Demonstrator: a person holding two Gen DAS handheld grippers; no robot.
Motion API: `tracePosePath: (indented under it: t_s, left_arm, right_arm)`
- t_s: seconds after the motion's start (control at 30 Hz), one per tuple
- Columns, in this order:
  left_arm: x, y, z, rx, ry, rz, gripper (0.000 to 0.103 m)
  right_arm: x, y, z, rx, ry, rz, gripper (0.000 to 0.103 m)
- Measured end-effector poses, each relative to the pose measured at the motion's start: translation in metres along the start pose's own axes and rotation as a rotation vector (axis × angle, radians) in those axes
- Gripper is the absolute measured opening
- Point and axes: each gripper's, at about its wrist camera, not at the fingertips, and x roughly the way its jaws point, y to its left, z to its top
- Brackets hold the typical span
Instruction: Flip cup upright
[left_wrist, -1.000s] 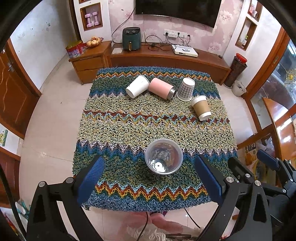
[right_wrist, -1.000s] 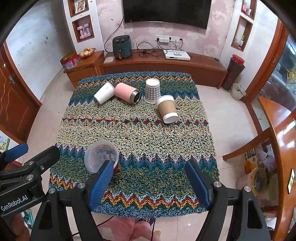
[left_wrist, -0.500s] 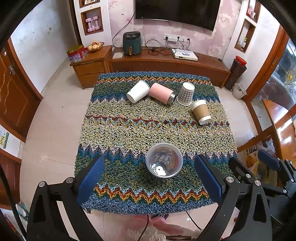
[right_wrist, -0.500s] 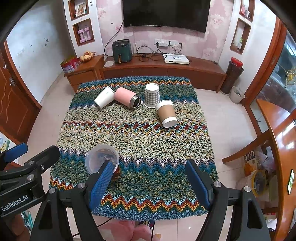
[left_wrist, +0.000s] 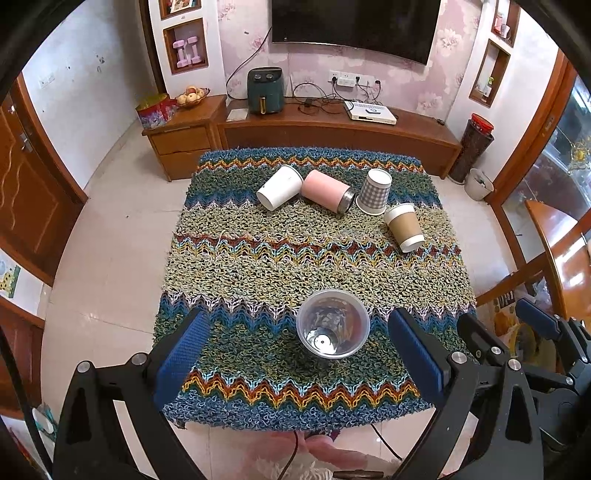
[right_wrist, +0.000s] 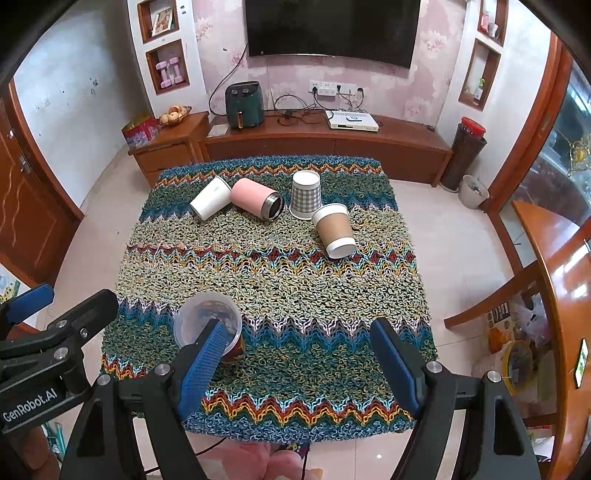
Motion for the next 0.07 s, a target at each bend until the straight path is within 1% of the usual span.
tracePosePath:
  t_s: [0.07]
  left_arm:
    - [-0.0001,-0.0003,-0.0005,0.000,0.001,0.001,0.098]
  right_arm:
    - [0.0004,0.0005,0.0002,0.000,-0.001,0.000,0.081]
